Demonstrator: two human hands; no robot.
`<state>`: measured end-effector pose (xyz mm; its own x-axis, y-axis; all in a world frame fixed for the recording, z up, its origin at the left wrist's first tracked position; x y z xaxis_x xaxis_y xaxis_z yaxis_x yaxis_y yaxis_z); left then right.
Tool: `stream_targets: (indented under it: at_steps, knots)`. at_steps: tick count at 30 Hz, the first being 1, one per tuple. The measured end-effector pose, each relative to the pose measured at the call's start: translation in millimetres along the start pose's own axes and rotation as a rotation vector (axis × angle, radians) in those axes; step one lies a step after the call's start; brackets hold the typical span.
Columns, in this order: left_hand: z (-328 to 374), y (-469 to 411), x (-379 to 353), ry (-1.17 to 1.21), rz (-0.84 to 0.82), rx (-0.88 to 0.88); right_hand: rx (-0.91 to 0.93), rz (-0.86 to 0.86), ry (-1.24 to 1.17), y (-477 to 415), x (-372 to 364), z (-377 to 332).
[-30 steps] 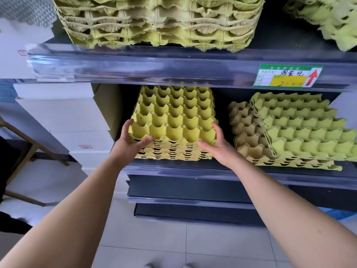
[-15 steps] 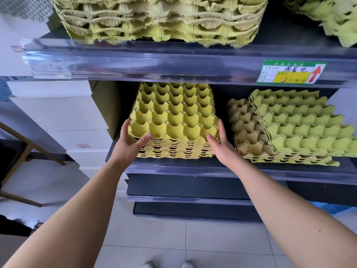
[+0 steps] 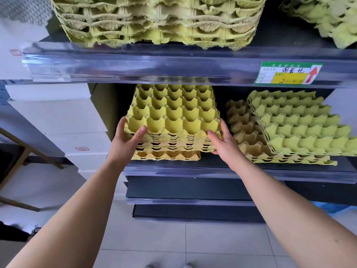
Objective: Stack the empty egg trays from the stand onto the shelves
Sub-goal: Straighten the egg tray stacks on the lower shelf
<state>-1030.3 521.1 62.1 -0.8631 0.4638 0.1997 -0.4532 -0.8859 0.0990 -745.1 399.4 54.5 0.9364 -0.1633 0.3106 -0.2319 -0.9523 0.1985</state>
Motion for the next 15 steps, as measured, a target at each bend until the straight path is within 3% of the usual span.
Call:
stream_targets:
  at_steps: [15]
  knots:
    - [7,18,14,-0.040,0.056,0.031,0.005,-0.033,-0.017,1,-12,-7]
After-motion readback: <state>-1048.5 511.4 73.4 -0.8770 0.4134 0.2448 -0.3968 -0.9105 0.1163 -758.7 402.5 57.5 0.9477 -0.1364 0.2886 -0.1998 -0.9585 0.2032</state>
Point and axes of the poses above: each hand's wrist, its own y-axis away from the middle knuckle, its own x-axis out of the back of the hand, z = x × y, the point moved 9 cm from there along -y, towards the middle knuckle, and after that the axes turned 13 degrees about -z, right-handed, at the moved point
